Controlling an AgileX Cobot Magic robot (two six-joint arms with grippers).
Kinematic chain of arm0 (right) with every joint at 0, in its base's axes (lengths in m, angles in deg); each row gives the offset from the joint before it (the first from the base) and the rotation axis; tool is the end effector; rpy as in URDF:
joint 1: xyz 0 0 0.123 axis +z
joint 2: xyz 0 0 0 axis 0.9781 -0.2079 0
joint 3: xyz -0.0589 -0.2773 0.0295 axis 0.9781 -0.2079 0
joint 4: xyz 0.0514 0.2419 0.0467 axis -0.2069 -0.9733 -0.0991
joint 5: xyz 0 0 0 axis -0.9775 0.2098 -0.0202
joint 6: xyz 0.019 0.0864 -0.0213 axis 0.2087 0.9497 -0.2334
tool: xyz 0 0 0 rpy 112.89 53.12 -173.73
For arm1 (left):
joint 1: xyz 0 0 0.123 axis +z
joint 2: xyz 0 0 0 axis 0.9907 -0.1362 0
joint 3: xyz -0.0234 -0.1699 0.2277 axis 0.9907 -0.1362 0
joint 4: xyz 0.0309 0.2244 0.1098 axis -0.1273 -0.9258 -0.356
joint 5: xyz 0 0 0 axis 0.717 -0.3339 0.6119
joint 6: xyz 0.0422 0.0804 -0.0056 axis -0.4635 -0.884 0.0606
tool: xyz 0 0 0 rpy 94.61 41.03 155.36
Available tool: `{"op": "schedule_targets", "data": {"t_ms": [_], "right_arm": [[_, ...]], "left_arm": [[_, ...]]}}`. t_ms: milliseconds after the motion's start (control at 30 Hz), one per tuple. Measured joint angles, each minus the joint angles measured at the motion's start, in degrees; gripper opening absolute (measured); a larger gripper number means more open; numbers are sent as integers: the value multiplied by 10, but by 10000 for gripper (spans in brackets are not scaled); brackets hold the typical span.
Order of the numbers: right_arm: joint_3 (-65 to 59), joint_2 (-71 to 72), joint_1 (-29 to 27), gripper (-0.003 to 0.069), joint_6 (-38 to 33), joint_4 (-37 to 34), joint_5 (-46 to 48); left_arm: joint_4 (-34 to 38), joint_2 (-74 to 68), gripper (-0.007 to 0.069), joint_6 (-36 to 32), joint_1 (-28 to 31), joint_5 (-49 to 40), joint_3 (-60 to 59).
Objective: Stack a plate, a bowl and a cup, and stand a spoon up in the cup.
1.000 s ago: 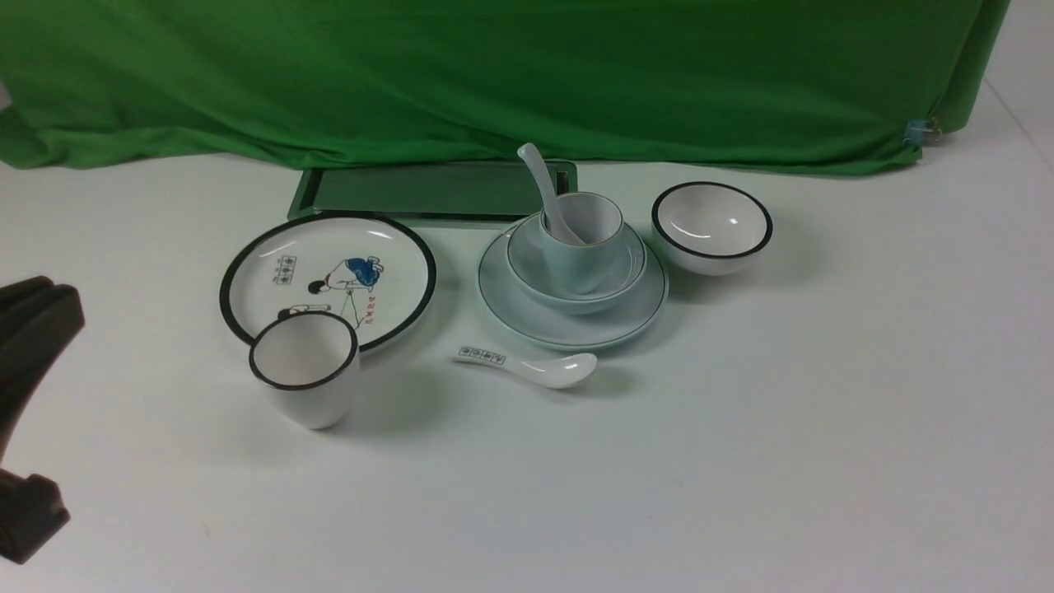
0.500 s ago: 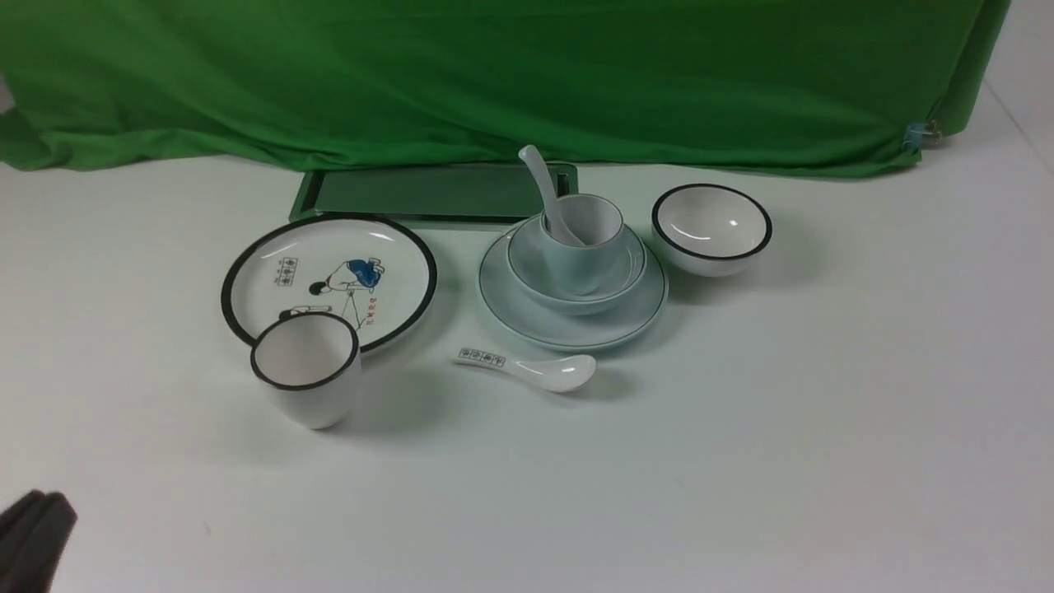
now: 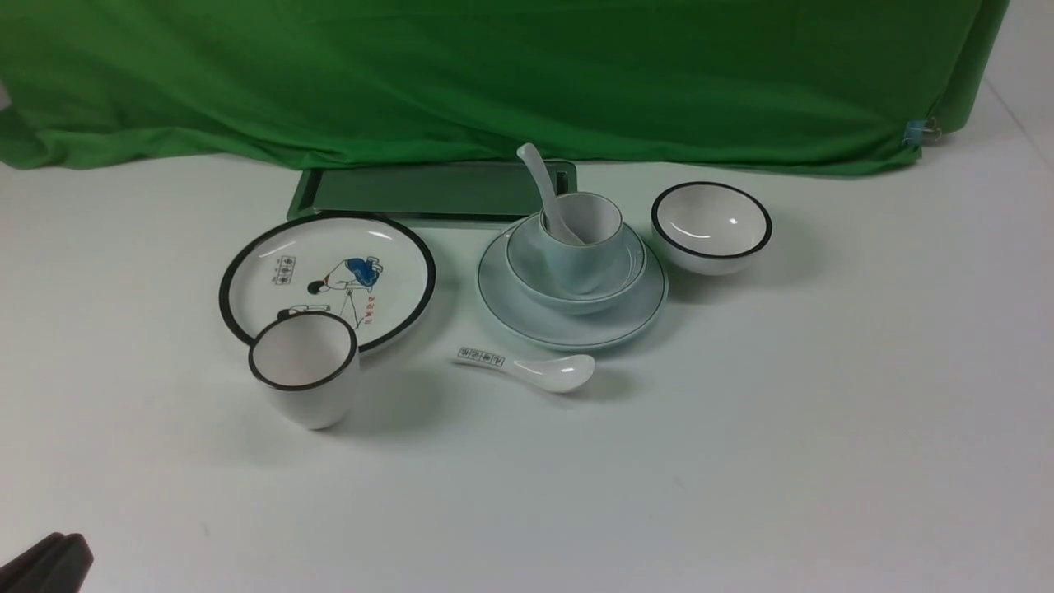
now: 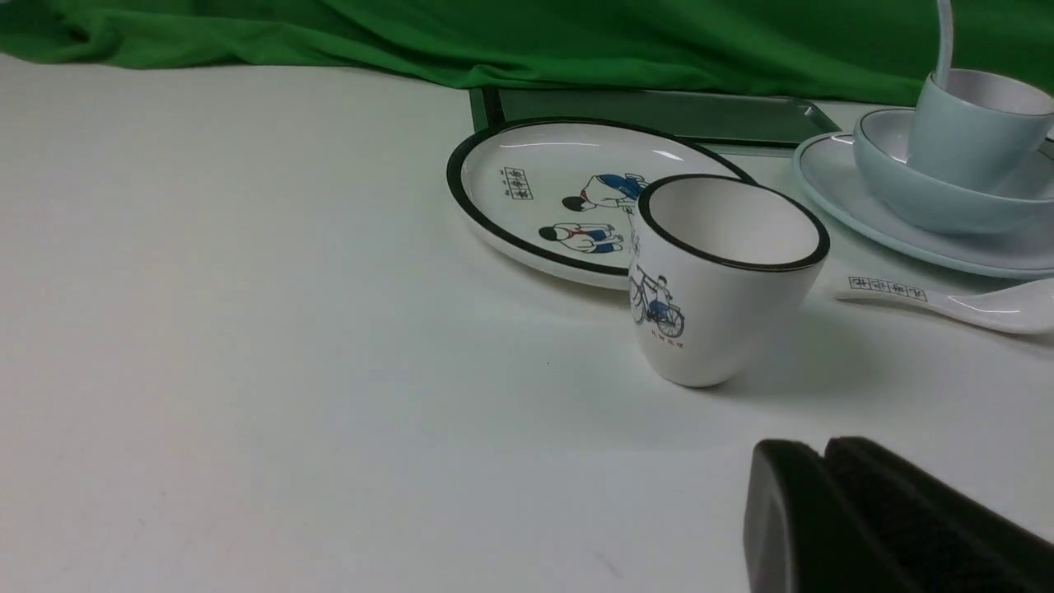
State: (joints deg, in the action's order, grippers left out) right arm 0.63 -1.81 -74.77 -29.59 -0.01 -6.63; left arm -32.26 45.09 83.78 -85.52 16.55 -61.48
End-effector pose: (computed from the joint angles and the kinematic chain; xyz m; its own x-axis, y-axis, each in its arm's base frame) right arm 0.0558 0.0027 0.1902 -0.1439 0.0814 -0.9862 -0.0393 0.9954 0.0879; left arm 0.0552 -0.0067 0.1879 -0.1812 -0.0847 -0.9798 0.0789 0.9918 -0.1003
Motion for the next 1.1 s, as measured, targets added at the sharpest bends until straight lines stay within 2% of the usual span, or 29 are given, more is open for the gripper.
{"op": "schedule_targets", "data": {"t_ms": [1100], "right_arm": [[0,0,0,178,0,0,0]], "left_arm": [[0,0,13,-2,0,0,0]]}}
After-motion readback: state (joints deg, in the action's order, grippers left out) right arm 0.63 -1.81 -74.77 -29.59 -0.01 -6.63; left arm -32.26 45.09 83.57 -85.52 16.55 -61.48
